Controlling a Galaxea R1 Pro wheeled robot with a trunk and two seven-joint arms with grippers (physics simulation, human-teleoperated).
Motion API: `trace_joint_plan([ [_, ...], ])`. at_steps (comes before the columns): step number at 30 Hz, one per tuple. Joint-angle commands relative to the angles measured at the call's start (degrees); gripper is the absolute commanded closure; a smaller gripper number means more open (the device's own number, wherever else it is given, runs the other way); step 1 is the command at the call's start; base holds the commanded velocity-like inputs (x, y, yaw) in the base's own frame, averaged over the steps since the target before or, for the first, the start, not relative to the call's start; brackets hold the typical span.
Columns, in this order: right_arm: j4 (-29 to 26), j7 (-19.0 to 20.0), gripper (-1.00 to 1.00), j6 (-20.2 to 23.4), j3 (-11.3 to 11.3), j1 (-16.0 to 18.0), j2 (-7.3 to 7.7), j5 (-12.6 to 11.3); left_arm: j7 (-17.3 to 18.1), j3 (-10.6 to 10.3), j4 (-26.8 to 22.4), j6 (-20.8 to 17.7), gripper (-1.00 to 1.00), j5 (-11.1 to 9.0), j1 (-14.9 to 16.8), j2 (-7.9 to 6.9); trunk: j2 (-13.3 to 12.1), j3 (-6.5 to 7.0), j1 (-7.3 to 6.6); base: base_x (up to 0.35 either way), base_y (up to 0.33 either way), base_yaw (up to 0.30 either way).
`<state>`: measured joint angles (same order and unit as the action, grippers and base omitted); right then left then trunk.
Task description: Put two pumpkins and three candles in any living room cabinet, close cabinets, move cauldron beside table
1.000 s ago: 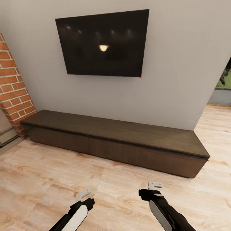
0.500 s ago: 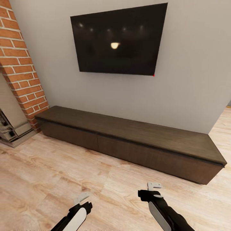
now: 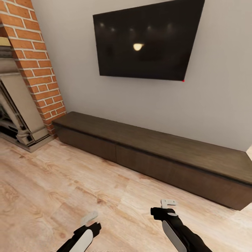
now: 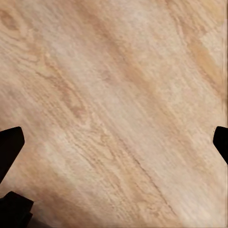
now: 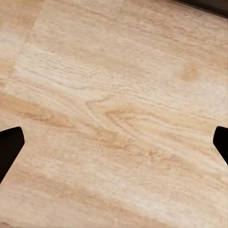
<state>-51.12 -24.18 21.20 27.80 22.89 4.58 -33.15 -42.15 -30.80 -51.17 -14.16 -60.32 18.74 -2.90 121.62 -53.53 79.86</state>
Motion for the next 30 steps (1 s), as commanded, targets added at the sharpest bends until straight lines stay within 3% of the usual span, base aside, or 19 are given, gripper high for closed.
trace_joint_plan([
  [1,-0.1,-0.5,-1.0,0.1,0.3,0.0,0.08,-0.5,0.7,-0.2,0.1,-0.2,-1.0,-0.2,0.1,-0.13,0.0,-0.12,-0.01,0.0,0.006,0.208],
  [6,-0.1,-0.5,-1.0,0.2,0.5,0.0,0.08,-0.4,2.4,-0.1,1.4,-0.2,-1.0,-0.3,0.1,-0.24,0.0,-0.43,-0.01,0.0,0.145,0.21],
  [11,-0.1,-0.6,-1.0,0.1,3.7,0.0,-0.11,-0.5,2.7,0.0,1.8,-0.2,-1.0,-0.3,0.1,-0.26,0.0,-0.75,-0.01,0.067,0.263,0.211],
  [14,0.0,-0.7,-1.0,0.1,4.4,0.0,-0.17,-0.5,2.7,0.0,1.8,-0.2,-1.0,-0.3,0.1,-0.26,0.0,-0.94,-0.01,0.167,0.271,0.21],
  [30,0.0,-0.7,-1.0,0.2,4.8,0.0,-0.23,-0.5,2.8,0.0,2.2,-0.2,-1.0,-0.3,0.1,-0.26,0.0,-1.94,-0.01,0.264,0.227,0.211],
])
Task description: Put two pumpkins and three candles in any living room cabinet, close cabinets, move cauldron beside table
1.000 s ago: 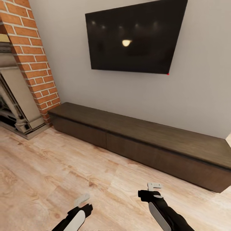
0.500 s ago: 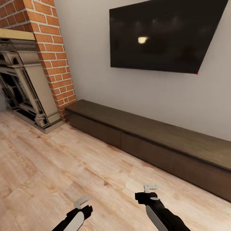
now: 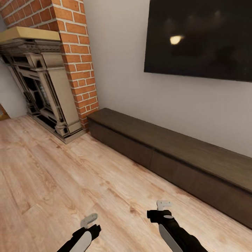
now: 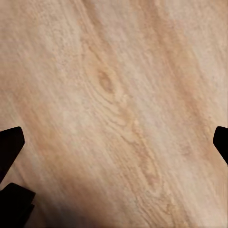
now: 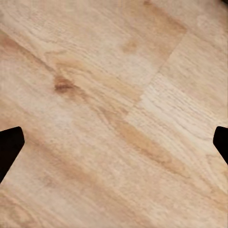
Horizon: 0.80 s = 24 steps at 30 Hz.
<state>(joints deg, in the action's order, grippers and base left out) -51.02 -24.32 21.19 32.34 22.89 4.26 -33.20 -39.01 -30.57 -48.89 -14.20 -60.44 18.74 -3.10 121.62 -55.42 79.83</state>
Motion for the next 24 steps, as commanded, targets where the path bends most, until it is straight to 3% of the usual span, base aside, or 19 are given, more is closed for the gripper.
trace_joint_plan([
  [1,-0.1,-0.5,-1.0,0.2,0.3,0.0,0.09,-0.5,-0.4,-0.3,-0.1,-0.1,-1.0,-0.2,0.1,-0.06,0.0,-0.12,0.02,0.281,0.214,0.211],
  [9,1.0,-0.5,-1.0,0.2,0.3,0.0,-0.73,-0.3,-0.4,-0.2,-0.1,-0.1,-1.0,-0.3,0.1,-0.06,0.0,-0.62,0.02,0.244,0.247,0.216],
  [24,1.1,-0.5,-1.0,0.2,0.3,0.0,-0.92,-0.1,-0.3,-0.2,-0.1,-0.1,-1.0,-0.3,0.1,-0.08,0.0,-1.56,0.02,0.253,0.255,0.221],
])
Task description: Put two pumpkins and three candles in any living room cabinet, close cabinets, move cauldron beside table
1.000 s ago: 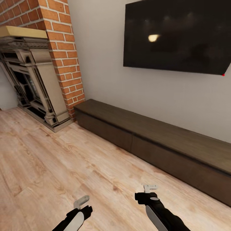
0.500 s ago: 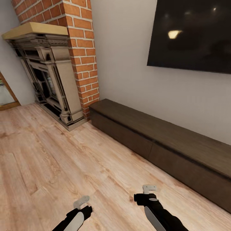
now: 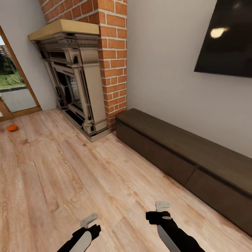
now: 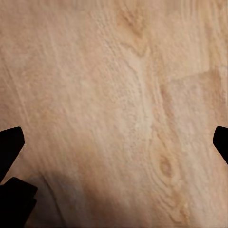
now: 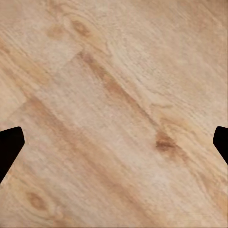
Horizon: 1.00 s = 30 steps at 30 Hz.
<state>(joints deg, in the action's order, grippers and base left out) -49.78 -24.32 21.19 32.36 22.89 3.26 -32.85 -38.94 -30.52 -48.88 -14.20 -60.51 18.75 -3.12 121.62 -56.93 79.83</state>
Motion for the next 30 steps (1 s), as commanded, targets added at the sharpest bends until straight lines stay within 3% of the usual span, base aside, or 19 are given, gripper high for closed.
trace_joint_plan([
  [1,-0.1,-0.6,-1.0,0.2,0.3,0.0,0.08,-0.5,-0.4,-0.3,-0.1,-0.1,-1.0,-0.2,0.1,-0.06,0.0,-0.12,0.02,0.271,0.249,0.224],
  [14,-0.1,-0.6,-1.0,0.2,0.3,0.0,-0.17,-0.4,-0.4,-0.2,-0.1,-0.1,-1.0,-0.2,0.1,-0.07,0.0,-0.91,0.02,0.277,0.231,0.225],
  [21,-0.1,-0.5,-1.0,0.2,0.4,0.0,-0.12,-0.4,-0.4,-0.2,-0.1,-0.1,-1.0,-0.1,0.1,-0.1,0.0,-1.34,0.02,0.323,0.055,0.226],
  [27,-0.1,-0.5,-1.0,0.1,3.8,0.0,-0.05,-0.4,-0.3,-0.2,0.3,-0.1,-1.0,-0.2,0.1,-0.07,0.0,-1.7,0.02,0.337,0.004,0.224],
  [30,-0.2,-0.5,-1.0,0.1,4.4,0.0,-0.07,-0.4,-0.3,0.0,1.9,-0.1,-1.0,-0.2,0.1,-0.05,0.0,-1.77,0.02,0.338,0.0,0.08],
])
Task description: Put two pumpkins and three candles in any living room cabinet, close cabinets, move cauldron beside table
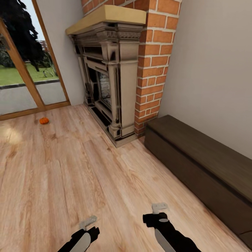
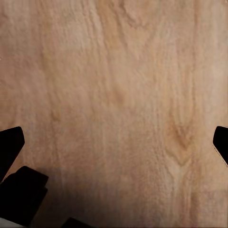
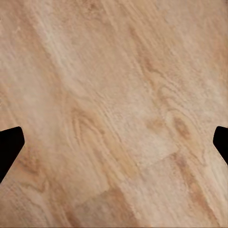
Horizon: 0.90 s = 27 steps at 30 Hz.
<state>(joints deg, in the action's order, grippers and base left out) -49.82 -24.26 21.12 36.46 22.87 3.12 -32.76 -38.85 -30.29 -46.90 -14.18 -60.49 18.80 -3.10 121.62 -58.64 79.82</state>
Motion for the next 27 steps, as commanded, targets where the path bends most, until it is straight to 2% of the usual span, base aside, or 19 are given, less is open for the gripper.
trace_joint_plan([
  [1,-0.1,-0.5,-1.0,0.1,0.3,0.1,0.07,-0.5,-0.3,-0.1,0.0,-0.1,-1.0,-0.2,0.0,-0.07,0.0,-0.06,0.03,0.338,0.0,0.039],
  [8,-0.1,-0.5,-1.0,0.2,0.5,0.0,0.1,-0.5,4.8,1.6,0.8,-0.1,-1.0,0.1,0.1,-0.06,0.0,-0.08,0.03,0.338,0.009,0.011],
  [17,-0.1,-0.5,-1.0,0.2,0.5,0.1,0.1,-0.5,5.4,1.9,1.2,-0.1,-1.0,0.0,0.1,-0.06,0.0,-0.08,0.03,0.323,0.144,0.001],
  [27,-0.1,-0.5,-1.0,0.2,0.5,0.1,0.12,-0.5,5.5,2.0,1.3,-0.1,-1.0,0.0,0.1,-0.06,0.0,-0.08,0.03,0.266,0.238,0.0],
])
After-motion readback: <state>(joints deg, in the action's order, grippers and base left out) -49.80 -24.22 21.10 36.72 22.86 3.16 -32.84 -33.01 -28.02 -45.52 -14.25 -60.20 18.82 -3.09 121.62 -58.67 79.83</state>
